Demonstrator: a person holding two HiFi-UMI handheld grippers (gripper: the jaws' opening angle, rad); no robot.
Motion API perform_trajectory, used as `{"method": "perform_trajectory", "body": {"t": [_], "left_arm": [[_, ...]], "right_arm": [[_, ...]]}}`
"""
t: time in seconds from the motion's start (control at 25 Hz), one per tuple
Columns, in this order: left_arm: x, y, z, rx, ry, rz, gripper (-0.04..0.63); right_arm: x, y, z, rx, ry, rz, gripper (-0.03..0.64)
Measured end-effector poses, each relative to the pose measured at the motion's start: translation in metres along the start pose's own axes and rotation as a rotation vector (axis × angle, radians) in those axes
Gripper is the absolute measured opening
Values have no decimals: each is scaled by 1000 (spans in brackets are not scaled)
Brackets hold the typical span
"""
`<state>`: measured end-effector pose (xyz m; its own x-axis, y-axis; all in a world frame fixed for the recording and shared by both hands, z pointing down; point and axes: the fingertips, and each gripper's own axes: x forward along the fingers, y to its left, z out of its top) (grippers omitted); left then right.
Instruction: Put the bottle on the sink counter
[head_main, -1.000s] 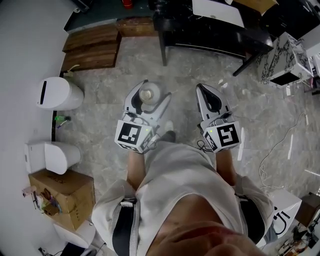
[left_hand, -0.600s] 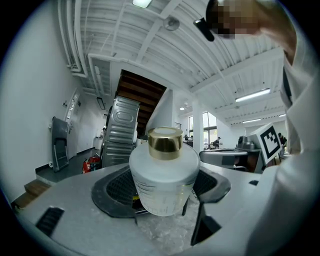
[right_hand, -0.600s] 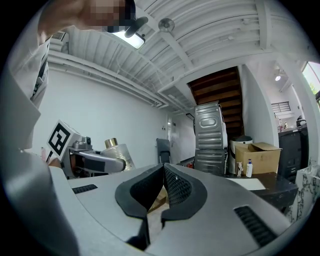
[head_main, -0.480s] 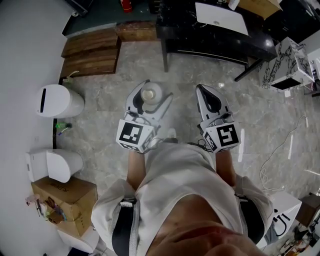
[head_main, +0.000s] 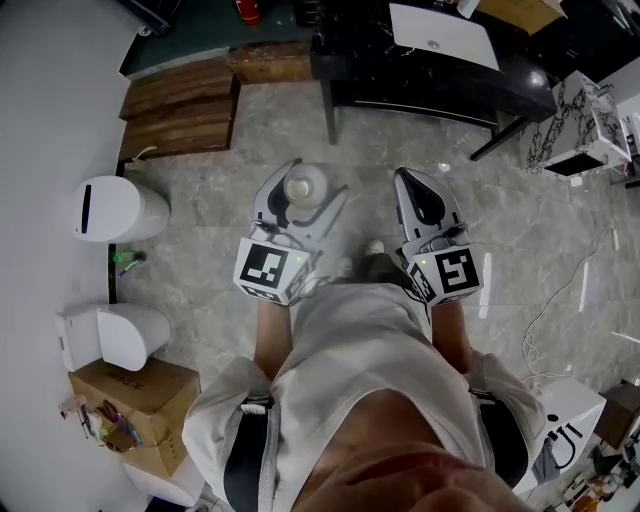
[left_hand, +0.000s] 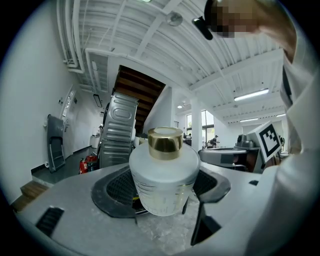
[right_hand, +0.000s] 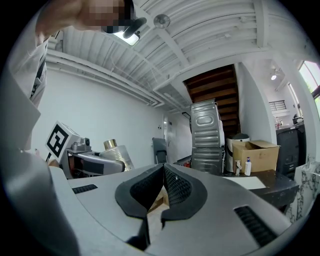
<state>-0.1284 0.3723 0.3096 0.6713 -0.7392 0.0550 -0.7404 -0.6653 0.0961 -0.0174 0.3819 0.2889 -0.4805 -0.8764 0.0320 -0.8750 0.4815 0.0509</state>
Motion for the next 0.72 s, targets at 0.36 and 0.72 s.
{"method": "perform_trajectory", "body": {"t": [0.36,0.72], "left_arm": [[23,10,-2,-6,4,28,330],[64,21,4,5,-3,44,330]], "right_arm": [[21,-19,-6,11,3,29,-1],[48,-53,-4,11,-11,55,-1]]}}
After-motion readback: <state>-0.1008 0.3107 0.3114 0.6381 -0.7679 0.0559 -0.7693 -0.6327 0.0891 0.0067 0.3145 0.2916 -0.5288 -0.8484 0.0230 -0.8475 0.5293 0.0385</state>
